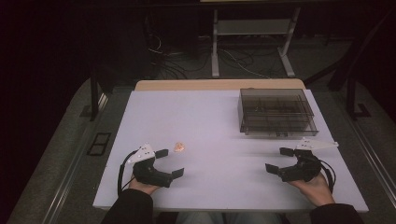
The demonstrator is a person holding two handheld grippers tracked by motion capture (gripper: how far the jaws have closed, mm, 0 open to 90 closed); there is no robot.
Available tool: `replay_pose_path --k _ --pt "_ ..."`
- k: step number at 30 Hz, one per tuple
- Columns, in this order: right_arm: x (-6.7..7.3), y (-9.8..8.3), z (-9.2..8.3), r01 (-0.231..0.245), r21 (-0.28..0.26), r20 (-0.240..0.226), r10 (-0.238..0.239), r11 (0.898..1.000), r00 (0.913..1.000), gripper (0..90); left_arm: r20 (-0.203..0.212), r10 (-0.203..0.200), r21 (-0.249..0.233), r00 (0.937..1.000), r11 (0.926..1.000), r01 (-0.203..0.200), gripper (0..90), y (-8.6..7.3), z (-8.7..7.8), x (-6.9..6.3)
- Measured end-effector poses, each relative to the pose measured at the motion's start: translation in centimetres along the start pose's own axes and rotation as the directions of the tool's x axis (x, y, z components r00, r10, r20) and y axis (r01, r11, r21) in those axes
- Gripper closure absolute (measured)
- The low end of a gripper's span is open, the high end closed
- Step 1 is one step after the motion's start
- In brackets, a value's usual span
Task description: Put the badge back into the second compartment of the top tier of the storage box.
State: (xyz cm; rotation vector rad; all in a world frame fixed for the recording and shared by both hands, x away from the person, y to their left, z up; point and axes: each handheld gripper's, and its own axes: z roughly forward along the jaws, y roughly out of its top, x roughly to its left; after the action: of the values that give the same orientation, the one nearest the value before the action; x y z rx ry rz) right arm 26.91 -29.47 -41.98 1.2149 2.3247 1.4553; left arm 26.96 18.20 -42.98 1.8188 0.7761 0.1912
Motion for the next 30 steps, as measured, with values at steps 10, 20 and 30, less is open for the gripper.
replay_pose_path --k 10,20,30 --pt "0.05 0.01 -0.13 0.005 -0.007 -0.004 -0.005 1.0 1.0 0.0 0.006 0.001 0.007 1.0 1.0 -0.001 0.0 0.03 -0.03 0.01" --pt "0.25 0.02 -0.37 0.017 -0.023 0.0 -0.017 1.0 0.9999 0.0 0.007 0.002 0.013 1.0 0.9999 -0.002 0.0 0.04 -0.07 -0.1" --pt "0.59 0.15 -0.53 0.04 -0.042 -0.018 -0.041 0.998 0.999 0.0 0.014 -0.007 0.044 0.9999 0.999 0.006 0.0 0.33 -0.25 -0.19"
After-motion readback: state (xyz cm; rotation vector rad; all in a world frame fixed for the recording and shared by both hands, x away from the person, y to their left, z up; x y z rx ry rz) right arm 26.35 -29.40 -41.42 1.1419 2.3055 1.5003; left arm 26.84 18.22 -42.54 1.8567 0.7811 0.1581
